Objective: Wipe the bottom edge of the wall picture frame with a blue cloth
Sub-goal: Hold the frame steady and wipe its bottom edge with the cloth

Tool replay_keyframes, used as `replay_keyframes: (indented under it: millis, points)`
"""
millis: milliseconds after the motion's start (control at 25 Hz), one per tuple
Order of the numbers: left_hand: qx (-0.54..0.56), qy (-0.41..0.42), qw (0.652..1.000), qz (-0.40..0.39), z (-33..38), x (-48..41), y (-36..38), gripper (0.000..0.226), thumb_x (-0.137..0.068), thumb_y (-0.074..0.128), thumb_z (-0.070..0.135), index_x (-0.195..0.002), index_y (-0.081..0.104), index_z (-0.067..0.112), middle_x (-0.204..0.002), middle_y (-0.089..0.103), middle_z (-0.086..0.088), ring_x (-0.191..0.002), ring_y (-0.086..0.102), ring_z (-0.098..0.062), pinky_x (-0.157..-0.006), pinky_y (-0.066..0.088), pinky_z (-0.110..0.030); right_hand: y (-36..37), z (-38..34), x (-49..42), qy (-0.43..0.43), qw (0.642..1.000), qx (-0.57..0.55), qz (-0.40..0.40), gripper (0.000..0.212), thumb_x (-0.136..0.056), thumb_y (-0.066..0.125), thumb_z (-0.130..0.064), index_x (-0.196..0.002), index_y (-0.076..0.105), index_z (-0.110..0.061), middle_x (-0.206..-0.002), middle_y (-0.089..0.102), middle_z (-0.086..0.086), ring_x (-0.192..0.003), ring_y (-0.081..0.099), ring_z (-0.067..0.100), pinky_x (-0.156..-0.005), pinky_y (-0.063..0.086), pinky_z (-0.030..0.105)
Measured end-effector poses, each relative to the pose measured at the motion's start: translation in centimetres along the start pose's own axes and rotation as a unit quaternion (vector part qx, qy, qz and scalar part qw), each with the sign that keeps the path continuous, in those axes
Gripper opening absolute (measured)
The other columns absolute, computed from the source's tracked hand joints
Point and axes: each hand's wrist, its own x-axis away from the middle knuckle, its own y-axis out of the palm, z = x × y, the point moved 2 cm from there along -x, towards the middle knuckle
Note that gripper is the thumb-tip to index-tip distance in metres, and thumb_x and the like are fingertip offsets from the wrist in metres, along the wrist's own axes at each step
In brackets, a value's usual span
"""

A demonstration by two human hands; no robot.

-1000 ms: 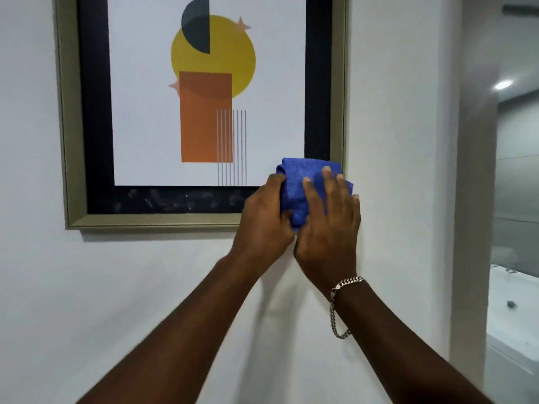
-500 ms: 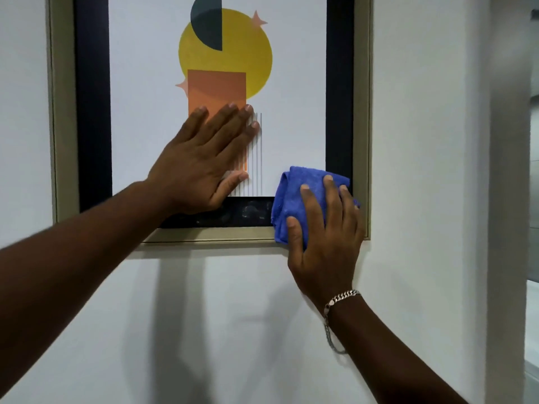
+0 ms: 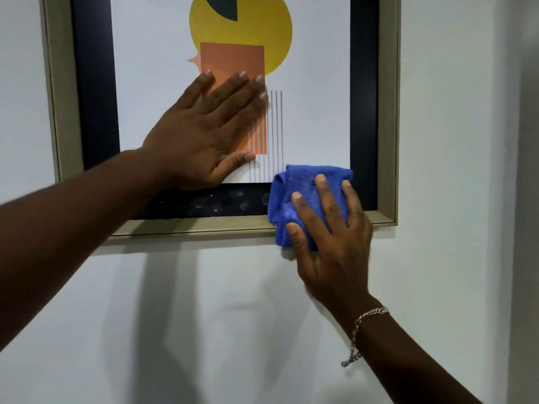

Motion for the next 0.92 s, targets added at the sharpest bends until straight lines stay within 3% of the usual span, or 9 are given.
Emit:
replay_keyframes:
  millis: [200,400,600,800,920]
  points:
    - [0.003,-0.015,1.0,0.006,-1.8,1.3,-0.1,0.08,-0.096,0.011,0.063,-0.157,0.004,0.013,-0.166,0.006,-0.012,-0.154,0.004,-0.027,-0.124,0.009,-0.054,-0.6,1.0,-0.6,0.125,0.991,0.021,0.051,0.046,-0.097,0.043,-0.044,-0.13,0.059,-0.017,-0.149,0.047,0.013,-0.143,0.035,0.037,-0.111,0.035,0.057]
    - [0.011,-0.006,1.0,0.009,-2.0,1.3,-0.2,0.08,-0.096,0.012,0.063,-0.156,0.004,0.011,-0.166,0.007,-0.013,-0.154,0.004,-0.028,-0.124,0.009,-0.055,1.0,-2.7,-0.1,0.029,0.998,-0.026,0.039,0.045,-0.098,0.046,-0.046,-0.126,0.063,-0.016,-0.144,0.052,0.013,-0.142,0.037,0.035,-0.114,0.033,0.056]
    - [0.005,-0.002,1.0,0.014,-2.3,2.0,0.1,0.081,-0.096,0.012,0.063,-0.156,0.004,0.01,-0.166,0.007,-0.014,-0.154,0.005,-0.028,-0.124,0.009,-0.056,0.7,-1.5,0.1,0.151,0.983,0.009,0.102,0.045,-0.098,0.044,-0.046,-0.125,0.064,-0.016,-0.144,0.053,0.013,-0.142,0.037,0.033,-0.114,0.032,0.059]
    - [0.018,-0.002,1.0,0.001,-2.7,2.7,-0.2,0.08,-0.095,0.014,0.061,-0.156,0.004,0.011,-0.166,0.006,-0.013,-0.154,0.004,-0.027,-0.124,0.009,-0.055,2.3,-5.8,0.9,0.039,0.999,-0.019,0.03,0.045,-0.1,0.043,-0.045,-0.134,0.055,-0.02,-0.15,0.045,0.012,-0.147,0.029,0.033,-0.116,0.029,0.06]
    - [0.01,-0.008,1.0,0.006,-3.6,4.4,-0.3,0.079,-0.095,0.015,0.06,-0.157,0.006,0.012,-0.166,0.007,-0.012,-0.154,0.004,-0.026,-0.124,0.01,-0.054,1.3,-3.5,1.4,0.117,0.991,-0.013,0.064,0.046,-0.1,0.04,-0.045,-0.131,0.058,-0.017,-0.15,0.045,0.011,-0.146,0.03,0.032,-0.112,0.031,0.063]
